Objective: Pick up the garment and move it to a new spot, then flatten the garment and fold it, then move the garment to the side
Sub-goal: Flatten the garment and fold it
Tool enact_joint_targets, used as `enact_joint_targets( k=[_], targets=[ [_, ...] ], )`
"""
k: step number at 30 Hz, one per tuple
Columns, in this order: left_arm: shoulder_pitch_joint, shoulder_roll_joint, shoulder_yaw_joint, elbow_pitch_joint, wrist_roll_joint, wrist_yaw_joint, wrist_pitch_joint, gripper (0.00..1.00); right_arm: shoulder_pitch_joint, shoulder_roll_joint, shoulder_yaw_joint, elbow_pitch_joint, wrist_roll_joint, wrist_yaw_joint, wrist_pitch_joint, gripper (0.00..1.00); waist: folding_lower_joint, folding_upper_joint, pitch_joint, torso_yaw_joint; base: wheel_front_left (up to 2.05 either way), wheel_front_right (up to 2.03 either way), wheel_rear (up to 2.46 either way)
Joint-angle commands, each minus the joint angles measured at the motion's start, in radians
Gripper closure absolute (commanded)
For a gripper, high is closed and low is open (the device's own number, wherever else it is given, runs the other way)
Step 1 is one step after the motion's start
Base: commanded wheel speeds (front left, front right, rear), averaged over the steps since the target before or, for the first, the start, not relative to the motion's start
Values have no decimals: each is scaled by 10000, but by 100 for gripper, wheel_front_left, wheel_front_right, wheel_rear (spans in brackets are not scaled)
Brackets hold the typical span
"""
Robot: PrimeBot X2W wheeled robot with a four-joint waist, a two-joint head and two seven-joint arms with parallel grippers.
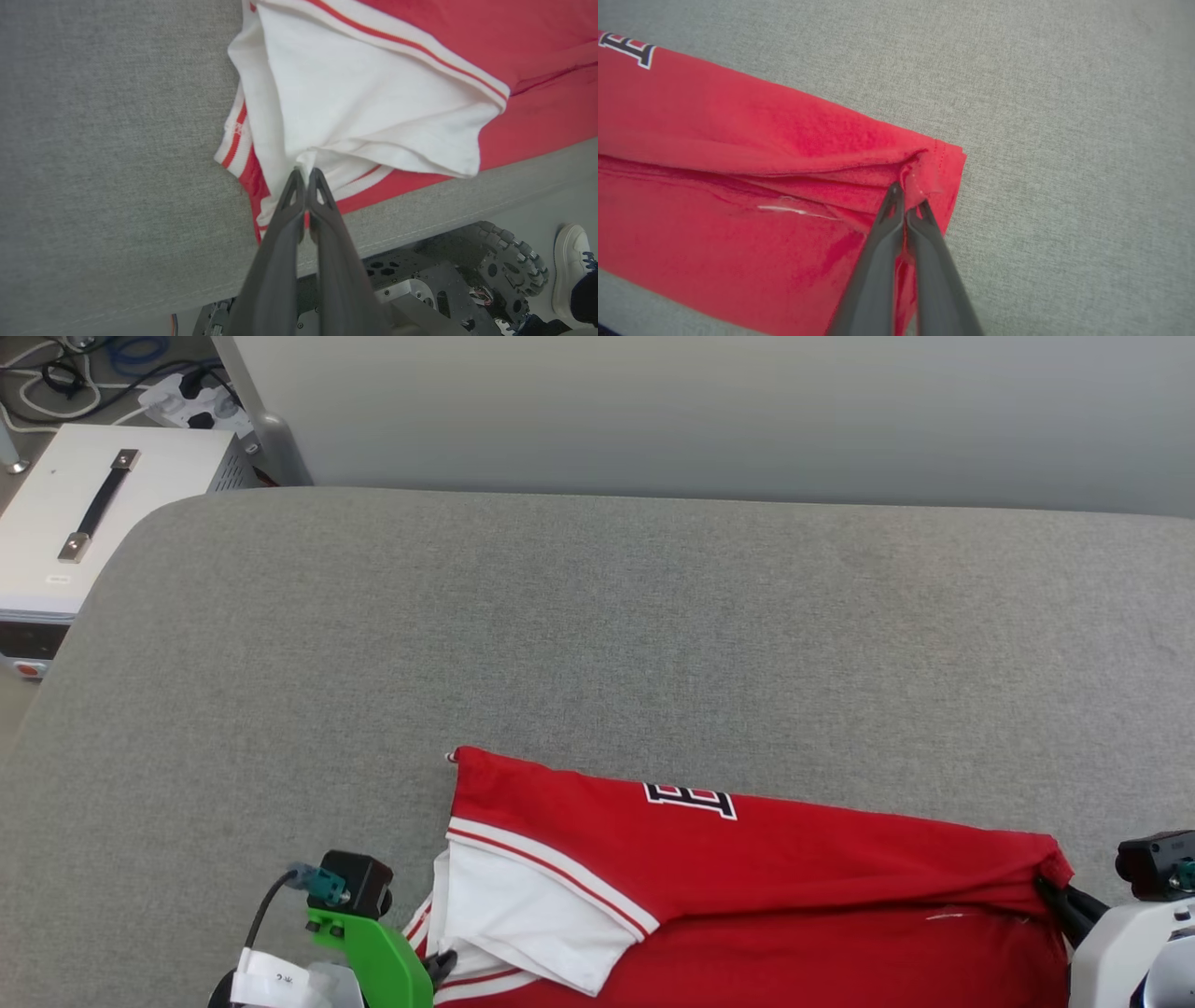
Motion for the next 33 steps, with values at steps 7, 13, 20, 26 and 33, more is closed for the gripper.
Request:
enact_joint_targets(
  k=[7, 13, 20, 26, 33],
  targets=[
    [-110, -205, -121, 450, 77, -146, -125, 90, -72, -150, 388, 29, 253, -7, 228, 100, 0, 0, 139, -81, 0, 0, 0],
    [-114, -253, -97, 655, 158, -86, -323, 0, -104, -180, 515, -11, 723, -7, 492, 0, 0, 0, -81, -194, 0, 0, 0],
    [-8, -336, 193, 570, 109, 82, -867, 0, 194, -477, 362, -736, 1329, -7, 1131, 0, 0, 0, -621, -348, 0, 0, 0],
    [-45, -643, 683, 247, 326, 315, -2117, 0, 675, -366, -655, -1816, 1758, -7, 2308, 0, 0, 0, -916, -362, 0, 0, 0],
    [-271, -1030, 1138, 202, 1224, 360, -4340, 0, 1069, 732, -2302, -2740, 1456, -7, 3804, 0, 0, 0, -957, -249, 0, 0, 0]
  ],
)
